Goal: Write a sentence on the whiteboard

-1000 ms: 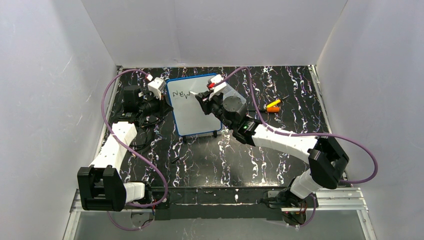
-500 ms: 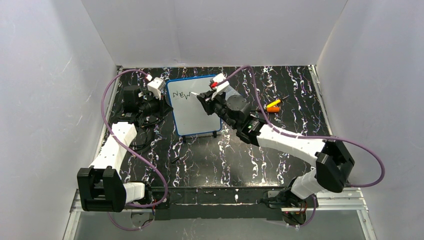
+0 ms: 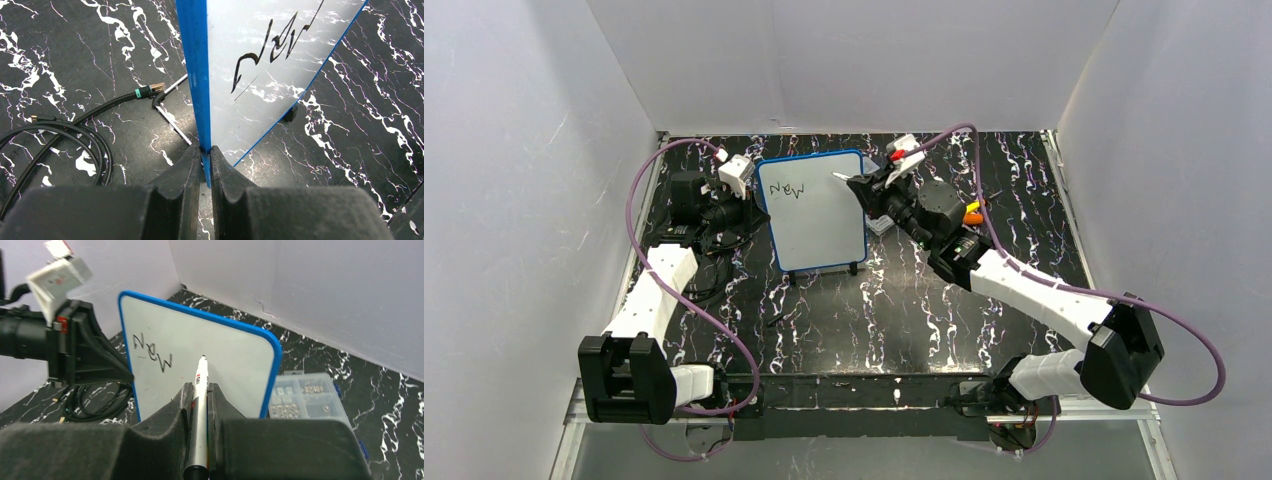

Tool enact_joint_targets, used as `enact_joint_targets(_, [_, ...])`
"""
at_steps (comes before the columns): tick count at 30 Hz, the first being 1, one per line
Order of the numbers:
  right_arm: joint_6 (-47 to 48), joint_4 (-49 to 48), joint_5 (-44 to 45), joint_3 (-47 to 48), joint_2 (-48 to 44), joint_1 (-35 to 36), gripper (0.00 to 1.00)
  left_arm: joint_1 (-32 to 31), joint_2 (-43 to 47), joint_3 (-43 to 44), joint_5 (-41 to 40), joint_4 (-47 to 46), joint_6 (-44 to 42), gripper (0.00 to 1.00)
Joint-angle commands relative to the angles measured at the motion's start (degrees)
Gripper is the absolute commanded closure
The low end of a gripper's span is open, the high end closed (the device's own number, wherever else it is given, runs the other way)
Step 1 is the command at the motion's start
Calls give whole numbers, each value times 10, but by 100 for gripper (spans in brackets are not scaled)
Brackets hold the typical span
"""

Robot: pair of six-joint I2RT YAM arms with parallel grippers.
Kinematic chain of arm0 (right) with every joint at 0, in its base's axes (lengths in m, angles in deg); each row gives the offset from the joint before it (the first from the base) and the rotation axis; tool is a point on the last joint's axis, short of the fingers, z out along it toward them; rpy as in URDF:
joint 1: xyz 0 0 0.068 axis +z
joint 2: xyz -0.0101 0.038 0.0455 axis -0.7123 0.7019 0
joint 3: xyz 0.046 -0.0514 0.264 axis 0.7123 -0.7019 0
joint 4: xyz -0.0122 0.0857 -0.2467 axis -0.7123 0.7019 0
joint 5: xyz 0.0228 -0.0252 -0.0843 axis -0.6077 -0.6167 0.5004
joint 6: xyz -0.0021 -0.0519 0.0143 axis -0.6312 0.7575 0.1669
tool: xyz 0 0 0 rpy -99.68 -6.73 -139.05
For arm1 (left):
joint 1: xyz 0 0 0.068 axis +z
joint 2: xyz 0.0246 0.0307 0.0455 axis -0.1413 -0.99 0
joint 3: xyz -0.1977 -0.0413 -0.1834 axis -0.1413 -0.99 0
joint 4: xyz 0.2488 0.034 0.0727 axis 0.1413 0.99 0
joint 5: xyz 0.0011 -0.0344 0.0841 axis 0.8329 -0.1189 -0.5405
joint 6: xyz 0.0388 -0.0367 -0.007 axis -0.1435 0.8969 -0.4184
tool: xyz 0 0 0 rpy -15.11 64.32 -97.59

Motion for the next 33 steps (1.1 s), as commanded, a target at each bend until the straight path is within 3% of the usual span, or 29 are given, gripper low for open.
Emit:
enact_joint_targets(1, [-23, -34, -44, -9, -5, -14, 99, 1, 17, -3, -4, -4, -1, 100])
enact_joint_targets(10, [-30, -52, -79, -15, 12, -5, 99, 1, 14, 0, 0, -4, 3, 100])
enact_joint_targets(21, [-8, -105, -11, 0, 98, 76, 99, 0, 13, -1, 3, -6, 4, 100])
enact_joint_targets(33, [6, -151, 49, 23, 169, 105, 99, 0, 14, 0, 5, -7, 5, 100])
